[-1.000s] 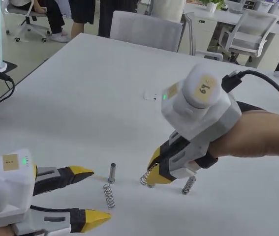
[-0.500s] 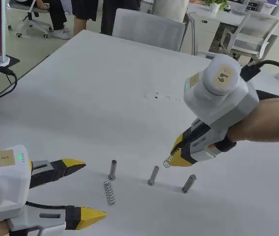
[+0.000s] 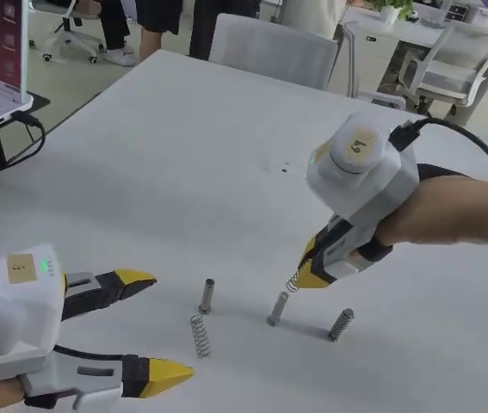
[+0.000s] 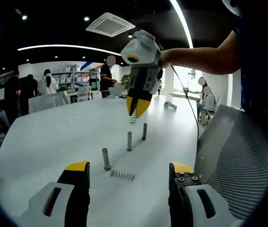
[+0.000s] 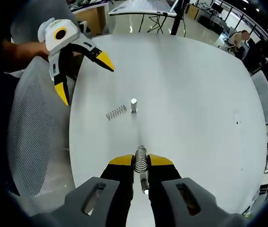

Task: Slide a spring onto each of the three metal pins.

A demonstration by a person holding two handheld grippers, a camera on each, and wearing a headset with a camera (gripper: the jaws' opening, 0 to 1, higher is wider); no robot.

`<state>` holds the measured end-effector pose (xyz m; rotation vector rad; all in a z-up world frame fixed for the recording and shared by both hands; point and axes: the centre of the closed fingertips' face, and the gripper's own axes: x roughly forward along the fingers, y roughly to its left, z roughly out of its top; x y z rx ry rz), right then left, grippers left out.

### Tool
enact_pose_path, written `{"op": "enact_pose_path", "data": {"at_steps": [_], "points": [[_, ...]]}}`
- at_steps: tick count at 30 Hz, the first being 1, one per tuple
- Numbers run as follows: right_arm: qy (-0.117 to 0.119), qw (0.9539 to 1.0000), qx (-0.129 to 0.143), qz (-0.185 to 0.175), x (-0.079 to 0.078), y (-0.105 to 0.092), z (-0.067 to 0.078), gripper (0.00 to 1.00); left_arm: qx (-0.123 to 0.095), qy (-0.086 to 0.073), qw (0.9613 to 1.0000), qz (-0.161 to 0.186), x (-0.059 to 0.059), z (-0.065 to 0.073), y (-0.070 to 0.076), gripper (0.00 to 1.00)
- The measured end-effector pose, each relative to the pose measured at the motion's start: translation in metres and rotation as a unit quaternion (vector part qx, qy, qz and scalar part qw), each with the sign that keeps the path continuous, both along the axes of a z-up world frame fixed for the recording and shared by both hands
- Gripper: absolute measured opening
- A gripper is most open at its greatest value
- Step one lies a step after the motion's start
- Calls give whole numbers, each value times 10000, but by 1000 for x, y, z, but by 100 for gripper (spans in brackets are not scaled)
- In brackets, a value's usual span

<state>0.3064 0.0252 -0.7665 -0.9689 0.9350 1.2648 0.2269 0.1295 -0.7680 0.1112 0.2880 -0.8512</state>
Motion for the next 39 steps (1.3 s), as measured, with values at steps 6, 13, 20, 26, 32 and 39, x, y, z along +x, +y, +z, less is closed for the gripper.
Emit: {"op": "enact_pose_path", "data": {"at_steps": [6, 13, 20, 26, 32, 39], "points": [[20, 9998, -175, 20, 7, -2, -12, 8, -2, 62, 10000, 19, -1, -2, 1, 62], [100, 9997, -211, 43, 5, 3, -18, 8, -2, 46, 10000, 29, -2, -1, 4, 61], [113, 9995, -280, 28, 6, 1, -21, 8, 11, 41, 10000, 20, -3, 0, 5, 60], [154, 9995, -278, 41, 4, 3, -23, 8, 14, 54, 10000, 5, -3, 0, 5, 59], [175, 9991, -372, 49, 6, 4, -33, 8, -12, 56, 10000, 3, -4, 0, 5, 58], [148, 9989, -440, -22, 6, 4, -47, 8, -8, 119, 9999, 36, -4, -3, 9, 57]]}}
